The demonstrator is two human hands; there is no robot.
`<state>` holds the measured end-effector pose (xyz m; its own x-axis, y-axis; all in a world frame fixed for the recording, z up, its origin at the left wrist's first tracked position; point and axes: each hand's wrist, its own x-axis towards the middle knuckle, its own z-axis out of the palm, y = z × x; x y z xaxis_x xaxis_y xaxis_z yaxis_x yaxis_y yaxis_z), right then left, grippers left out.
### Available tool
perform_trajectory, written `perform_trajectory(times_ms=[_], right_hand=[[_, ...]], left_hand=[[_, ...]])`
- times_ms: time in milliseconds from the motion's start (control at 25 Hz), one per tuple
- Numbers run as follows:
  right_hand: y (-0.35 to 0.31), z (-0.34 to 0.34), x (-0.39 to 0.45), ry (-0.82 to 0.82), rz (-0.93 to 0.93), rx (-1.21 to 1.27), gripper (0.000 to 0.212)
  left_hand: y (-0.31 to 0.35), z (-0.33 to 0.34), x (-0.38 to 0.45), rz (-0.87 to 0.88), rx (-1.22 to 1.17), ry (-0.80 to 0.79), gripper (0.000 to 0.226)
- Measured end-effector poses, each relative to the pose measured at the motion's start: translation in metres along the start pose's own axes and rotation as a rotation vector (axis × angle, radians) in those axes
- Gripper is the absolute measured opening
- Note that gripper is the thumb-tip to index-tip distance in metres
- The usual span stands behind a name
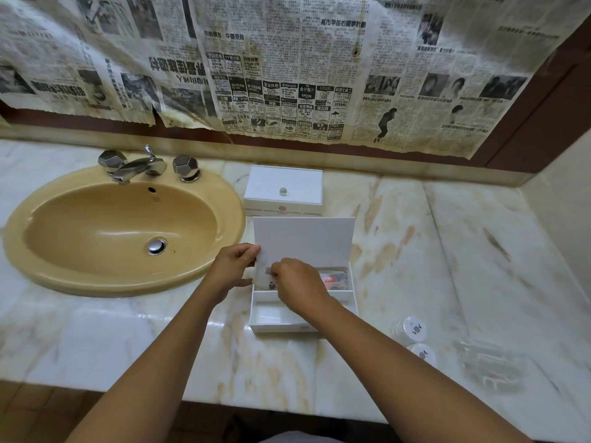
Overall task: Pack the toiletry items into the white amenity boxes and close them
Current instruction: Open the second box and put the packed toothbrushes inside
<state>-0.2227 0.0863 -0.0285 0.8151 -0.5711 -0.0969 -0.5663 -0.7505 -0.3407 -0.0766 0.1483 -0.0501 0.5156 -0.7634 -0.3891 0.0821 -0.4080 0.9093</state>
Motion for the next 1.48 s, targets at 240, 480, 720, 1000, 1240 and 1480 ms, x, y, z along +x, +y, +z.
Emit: perform_trajectory(times_ms=[240, 480, 720, 1000, 1240, 1480], right_hand=[[-0.007, -0.009, -0.007, 0.188, -0.018, 0.076, 0.027], [-0.002, 0.010, -0.015, -0.114, 0.007, 0.067, 0.050], [-0.001, 0.000, -0.006, -0.121, 0.150, 0.196, 0.039], [-0.003, 0.005, -0.006, -0.031, -0.021, 0.093, 0.022], [0.000, 0.008, -0.008, 0.113, 0.033, -0.039, 0.019], [0.000, 0.002, 0.004, -0.144, 0.280, 0.203, 0.017]], left_hand=[[-0.001, -0.001, 0.003, 0.018, 0.032, -0.003, 0.024], [0.001, 0.001, 0.001, 0.032, 0.025, -0.012, 0.025], [0.002, -0.001, 0.001, 0.018, 0.015, -0.022, 0.029], [0.002, 0.001, 0.000, 0.017, 0.063, -0.007, 0.025], [0.001, 0.000, 0.001, -0.004, -0.018, -0.016, 0.025], [0.001, 0.000, -0.001, -0.014, -0.032, -0.009, 0.022]])
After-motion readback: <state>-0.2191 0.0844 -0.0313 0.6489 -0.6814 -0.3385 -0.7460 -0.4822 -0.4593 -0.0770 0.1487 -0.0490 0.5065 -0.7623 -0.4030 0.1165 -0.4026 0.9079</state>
